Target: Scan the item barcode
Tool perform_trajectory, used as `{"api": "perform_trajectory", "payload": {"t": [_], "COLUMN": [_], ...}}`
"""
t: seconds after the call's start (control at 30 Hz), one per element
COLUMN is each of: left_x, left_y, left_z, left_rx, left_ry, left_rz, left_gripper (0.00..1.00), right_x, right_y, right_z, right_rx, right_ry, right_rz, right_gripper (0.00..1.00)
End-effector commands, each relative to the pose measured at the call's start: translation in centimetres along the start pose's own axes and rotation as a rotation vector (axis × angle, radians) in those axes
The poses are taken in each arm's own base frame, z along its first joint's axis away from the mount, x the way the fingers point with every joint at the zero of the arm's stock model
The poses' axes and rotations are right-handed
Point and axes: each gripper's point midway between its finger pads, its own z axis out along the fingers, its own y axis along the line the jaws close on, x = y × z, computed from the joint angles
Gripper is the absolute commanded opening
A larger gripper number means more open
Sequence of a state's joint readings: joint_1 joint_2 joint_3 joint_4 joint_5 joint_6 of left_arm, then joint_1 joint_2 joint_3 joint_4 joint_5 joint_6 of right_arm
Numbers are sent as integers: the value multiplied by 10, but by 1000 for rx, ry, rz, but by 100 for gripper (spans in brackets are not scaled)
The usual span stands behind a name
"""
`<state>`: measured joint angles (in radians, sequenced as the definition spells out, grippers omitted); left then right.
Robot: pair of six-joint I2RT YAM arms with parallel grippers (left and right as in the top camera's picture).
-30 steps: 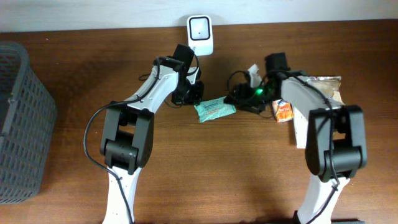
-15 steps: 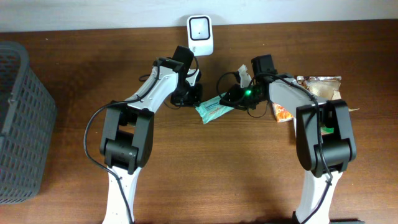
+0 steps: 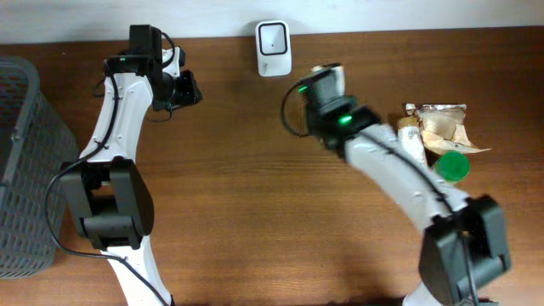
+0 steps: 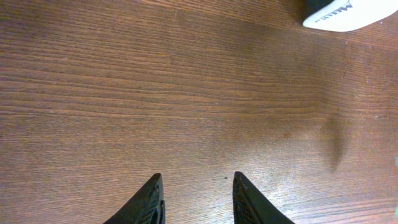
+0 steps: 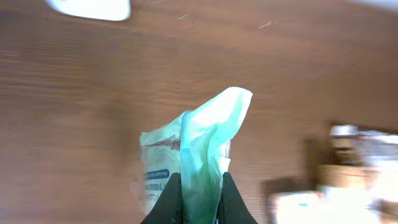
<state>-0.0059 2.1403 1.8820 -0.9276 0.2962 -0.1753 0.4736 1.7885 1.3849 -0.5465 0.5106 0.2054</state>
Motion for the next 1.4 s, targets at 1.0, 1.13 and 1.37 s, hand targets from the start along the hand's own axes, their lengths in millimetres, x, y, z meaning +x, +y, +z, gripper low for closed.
{"api": "perform_trajectory", "payload": {"t": [1.0,1.13,1.37], "left_x": [71,100,151], "left_y": [-161,-209,-210], "left_z": [46,54,122], "left_rx": [306,346,383], "left_ry": [94,119,315], "left_rz": [284,348,243], "left_gripper": [21,8,0], "right_x": [79,96,104], "right_y": [13,29,41], "right_z": [64,84,84], "right_rx": [-877,-934,-968], "right_ry": [536,579,609], "right_rz": [313,339,340], "right_gripper": [55,46,42]}}
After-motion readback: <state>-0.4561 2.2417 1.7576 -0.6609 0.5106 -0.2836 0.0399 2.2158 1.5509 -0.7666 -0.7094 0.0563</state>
